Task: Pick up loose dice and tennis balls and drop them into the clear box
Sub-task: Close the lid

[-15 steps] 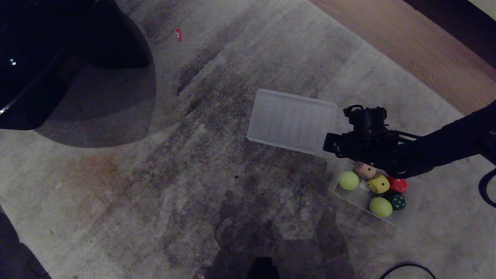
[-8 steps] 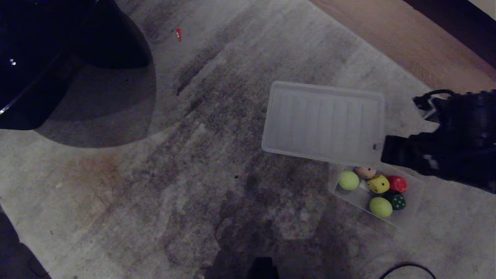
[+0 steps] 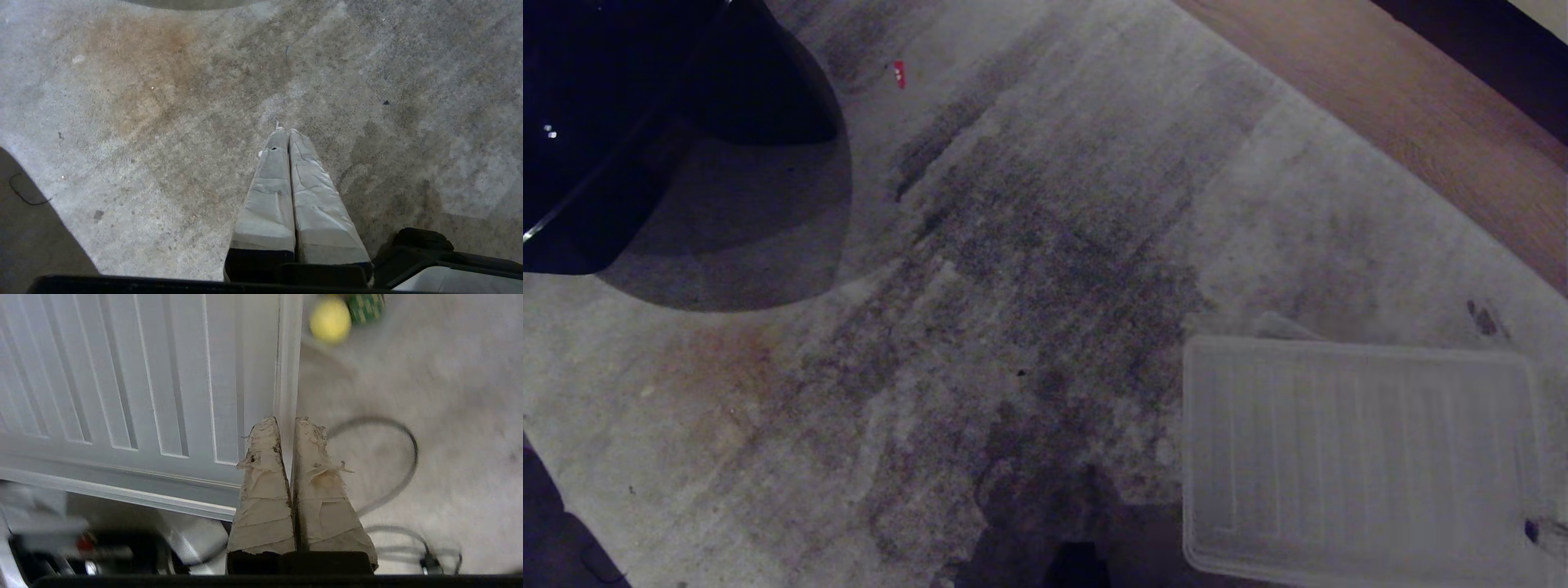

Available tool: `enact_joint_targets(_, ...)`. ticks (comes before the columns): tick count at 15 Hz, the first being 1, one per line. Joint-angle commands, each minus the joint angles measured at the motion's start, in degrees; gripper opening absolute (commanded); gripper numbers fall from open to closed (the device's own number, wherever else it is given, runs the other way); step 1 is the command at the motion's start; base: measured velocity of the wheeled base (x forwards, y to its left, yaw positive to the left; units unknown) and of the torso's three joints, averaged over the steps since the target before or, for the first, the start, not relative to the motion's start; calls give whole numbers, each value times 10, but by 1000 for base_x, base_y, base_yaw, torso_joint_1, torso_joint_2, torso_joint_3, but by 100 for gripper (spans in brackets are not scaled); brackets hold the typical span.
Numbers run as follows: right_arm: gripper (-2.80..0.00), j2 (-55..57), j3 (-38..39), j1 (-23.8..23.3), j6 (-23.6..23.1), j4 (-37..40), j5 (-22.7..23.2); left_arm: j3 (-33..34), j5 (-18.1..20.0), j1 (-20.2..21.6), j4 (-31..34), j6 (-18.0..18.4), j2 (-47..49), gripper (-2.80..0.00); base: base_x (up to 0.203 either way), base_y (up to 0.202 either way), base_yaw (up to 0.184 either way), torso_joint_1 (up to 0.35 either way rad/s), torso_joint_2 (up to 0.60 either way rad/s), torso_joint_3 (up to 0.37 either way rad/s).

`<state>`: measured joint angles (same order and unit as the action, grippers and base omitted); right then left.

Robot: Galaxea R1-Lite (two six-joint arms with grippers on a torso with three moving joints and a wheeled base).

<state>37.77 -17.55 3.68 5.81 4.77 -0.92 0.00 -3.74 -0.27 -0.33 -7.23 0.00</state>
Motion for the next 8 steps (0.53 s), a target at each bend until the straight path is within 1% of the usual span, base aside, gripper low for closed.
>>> enact_joint_targets(1,-280,-160,49,-38,-15,53,12,1,0,0,0,-1,1,-280,0,0,0,0,0,0)
enact_joint_targets(3,-280,-217,102,-61,-35,62,12,1,0,0,0,-1,1,-280,0,0,0,0,0,0)
enact_joint_targets(4,-280,-220,139,-66,-40,31,10,1,0,0,0,-1,1,-280,0,0,0,0,0,0)
enact_joint_targets(5,-280,-221,167,-67,-41,-34,9,1,0,0,0,-1,1,-280,0,0,0,0,0,0)
enact_joint_targets(6,-280,-232,176,-60,-39,-70,8,1,0,0,0,-1,0,-280,0,0,0,0,0,0)
enact_joint_targets(8,-280,-301,178,-44,-39,-61,8,1,0,0,0,-1,1,-280,0,0,0,0,0,0)
